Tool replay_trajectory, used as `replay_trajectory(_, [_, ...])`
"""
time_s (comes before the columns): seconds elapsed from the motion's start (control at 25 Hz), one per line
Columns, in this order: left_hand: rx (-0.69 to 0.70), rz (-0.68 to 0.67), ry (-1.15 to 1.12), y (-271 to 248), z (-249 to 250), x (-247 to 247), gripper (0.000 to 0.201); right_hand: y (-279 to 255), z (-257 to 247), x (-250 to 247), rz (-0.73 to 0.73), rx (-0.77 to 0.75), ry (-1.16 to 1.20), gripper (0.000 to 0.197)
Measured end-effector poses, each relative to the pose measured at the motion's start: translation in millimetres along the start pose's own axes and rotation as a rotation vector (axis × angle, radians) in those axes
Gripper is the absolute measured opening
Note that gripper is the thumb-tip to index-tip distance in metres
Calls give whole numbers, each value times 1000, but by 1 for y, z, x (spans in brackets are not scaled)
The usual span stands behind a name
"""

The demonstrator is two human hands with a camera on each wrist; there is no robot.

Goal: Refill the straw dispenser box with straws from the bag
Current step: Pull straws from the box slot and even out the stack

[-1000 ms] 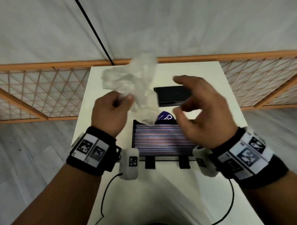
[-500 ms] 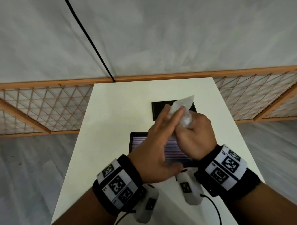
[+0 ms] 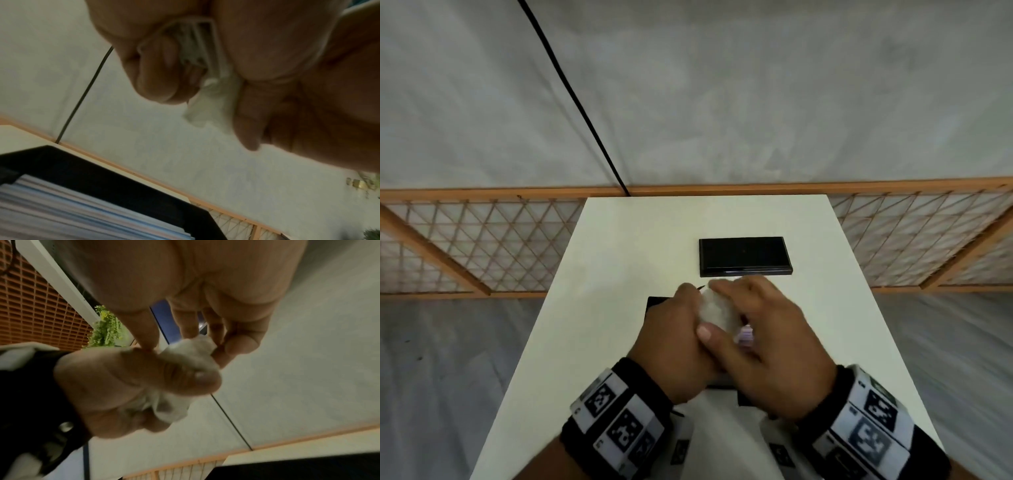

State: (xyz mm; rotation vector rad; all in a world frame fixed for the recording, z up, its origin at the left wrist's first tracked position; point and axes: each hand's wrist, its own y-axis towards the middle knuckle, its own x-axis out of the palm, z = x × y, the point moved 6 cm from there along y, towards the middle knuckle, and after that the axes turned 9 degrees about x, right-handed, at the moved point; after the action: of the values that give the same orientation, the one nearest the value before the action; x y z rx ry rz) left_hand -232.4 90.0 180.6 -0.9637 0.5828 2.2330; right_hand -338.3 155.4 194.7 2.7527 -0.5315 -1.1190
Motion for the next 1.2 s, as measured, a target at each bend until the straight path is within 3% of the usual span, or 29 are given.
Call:
replay_trajectory(0.12, [23, 20, -156, -11, 2, 0, 69, -8, -7, 24, -169, 19, 49, 29])
replay_trajectory(0.24, [202, 100, -159, -26, 0, -17, 70, 0, -17, 41, -279, 121, 181, 35])
replay_trajectory(0.32, [281, 47, -183, -33, -12, -20, 72, 1, -28, 54, -344, 184, 274, 35])
replay_trajectory(0.4, [258, -63, -254, -44, -32, -29, 83, 2, -39, 76, -367, 326, 463, 24])
replay_trajectory(0.48, [192, -89, -270, -56, -61, -44, 88, -1, -55, 94, -356, 286, 355, 31])
replay_trajectory(0.6, [70, -88, -289, -75, -114, -65, 103, -10, -87, 124, -361, 103, 139, 47])
replay_trajectory(0.68, [69, -105, -366, -88, -134, -70, 112, -16, -108, 141, -385, -22, 56, 41])
replay_trajectory(0.76, [91, -106, -429, -102, -140, -74, 115, -22, -111, 167, -486, -3, 105, 30])
replay_trajectory(0.84, [129, -114, -416, -114, -135, -75, 117, -29, -107, 183, -622, 145, 248, 40])
replay_trajectory(0.92, [204, -102, -351, -123, -124, -74, 114, -35, -97, 192, -661, 342, 413, 48])
replay_trajectory(1.0, [285, -119, -283, -129, -108, -67, 105, -45, -90, 195, -577, 416, 546, 29])
replay_trajectory(1.08, [279, -211, -246, -139, -92, -56, 93, -55, -75, 199, -489, 512, 763, 10])
replay_trajectory(1.12, [235, -263, -246, -145, -91, -51, 88, -61, -69, 204, -516, 584, 940, 15])
replay_trajectory(1.16, [173, -282, -254, -153, -97, -49, 82, -70, -70, 214, -610, 722, 1129, 17])
replay_trajectory(1.2, [139, -241, -249, -163, -107, -50, 72, -83, -69, 225, -750, 822, 1169, 24])
